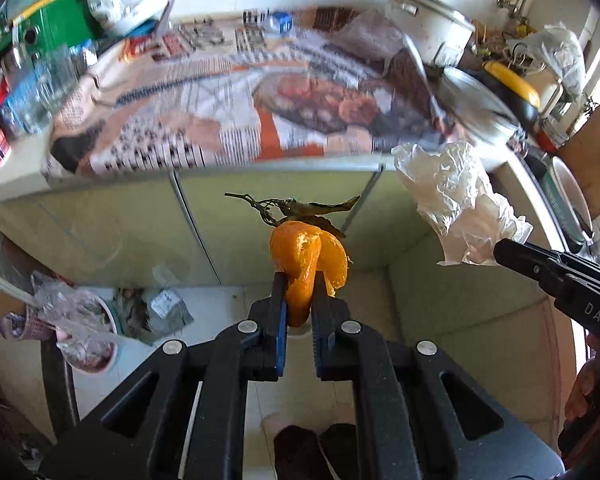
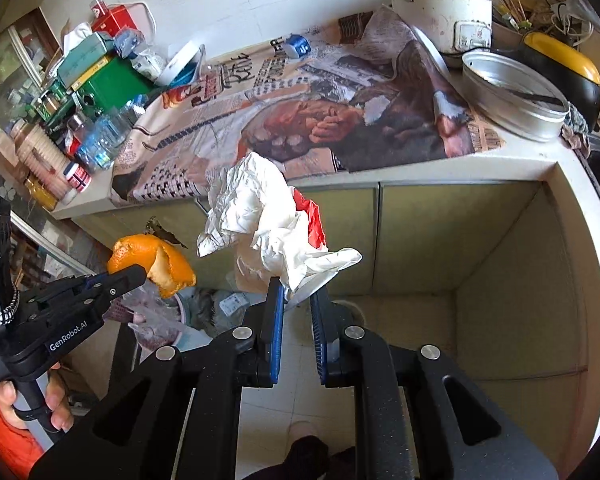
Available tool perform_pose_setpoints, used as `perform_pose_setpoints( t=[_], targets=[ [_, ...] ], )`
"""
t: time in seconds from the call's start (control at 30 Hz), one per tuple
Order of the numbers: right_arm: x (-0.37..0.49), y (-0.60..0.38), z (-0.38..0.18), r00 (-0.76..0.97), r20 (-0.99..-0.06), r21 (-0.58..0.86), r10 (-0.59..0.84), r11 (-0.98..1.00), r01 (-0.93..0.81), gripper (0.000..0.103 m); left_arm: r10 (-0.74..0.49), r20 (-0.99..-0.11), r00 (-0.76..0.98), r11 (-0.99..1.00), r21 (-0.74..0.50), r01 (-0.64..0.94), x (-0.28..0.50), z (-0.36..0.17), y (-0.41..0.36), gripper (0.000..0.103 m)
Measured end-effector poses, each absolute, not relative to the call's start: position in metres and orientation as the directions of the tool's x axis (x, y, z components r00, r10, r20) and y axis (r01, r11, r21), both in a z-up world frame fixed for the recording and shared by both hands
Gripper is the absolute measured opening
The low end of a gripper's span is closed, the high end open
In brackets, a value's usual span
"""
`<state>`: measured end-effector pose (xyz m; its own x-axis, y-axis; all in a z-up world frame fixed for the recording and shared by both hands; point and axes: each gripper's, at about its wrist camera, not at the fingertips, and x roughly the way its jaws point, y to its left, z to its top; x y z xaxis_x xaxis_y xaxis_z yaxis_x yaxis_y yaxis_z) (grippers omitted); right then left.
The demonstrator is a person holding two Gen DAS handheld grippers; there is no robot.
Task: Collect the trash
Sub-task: 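Carry the orange peel and tissue down toward the floor bin, then open the left tool over the bin while the right tool releases the tissue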
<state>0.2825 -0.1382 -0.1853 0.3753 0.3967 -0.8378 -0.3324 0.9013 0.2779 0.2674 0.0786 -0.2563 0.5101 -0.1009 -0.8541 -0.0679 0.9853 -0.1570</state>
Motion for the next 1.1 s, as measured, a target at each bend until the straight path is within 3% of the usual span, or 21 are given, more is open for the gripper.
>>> perform_pose_setpoints(
  t=[0.27, 0.83, 1.1],
  targets=[
    [0.297, -0.152, -0.292, 0.256, -0.898, 0.27, 0.359, 0.906, -0.326, 0.012, -0.096, -0.914, 0.394, 0.982, -0.153, -0.115, 0.294, -0.374, 0.058, 0.009],
    [0.349, -0.142, -0.575, 0.14, -0.939, 0.257, 0.315, 0.91, -0.325, 0.013, -0.142, -0.967, 0.21, 0.955, -0.19, -0.229, 0.359, -0.686, 0.059, 0.01],
    [0.359, -0.113, -0.644, 0.122, -0.926, 0.303, 0.358, 0.894, -0.329, 0.017, -0.19, -0.959, 0.212, 0.948, -0.235, -0.214, 0.375, -0.763, 0.06, 0.014]
  ],
)
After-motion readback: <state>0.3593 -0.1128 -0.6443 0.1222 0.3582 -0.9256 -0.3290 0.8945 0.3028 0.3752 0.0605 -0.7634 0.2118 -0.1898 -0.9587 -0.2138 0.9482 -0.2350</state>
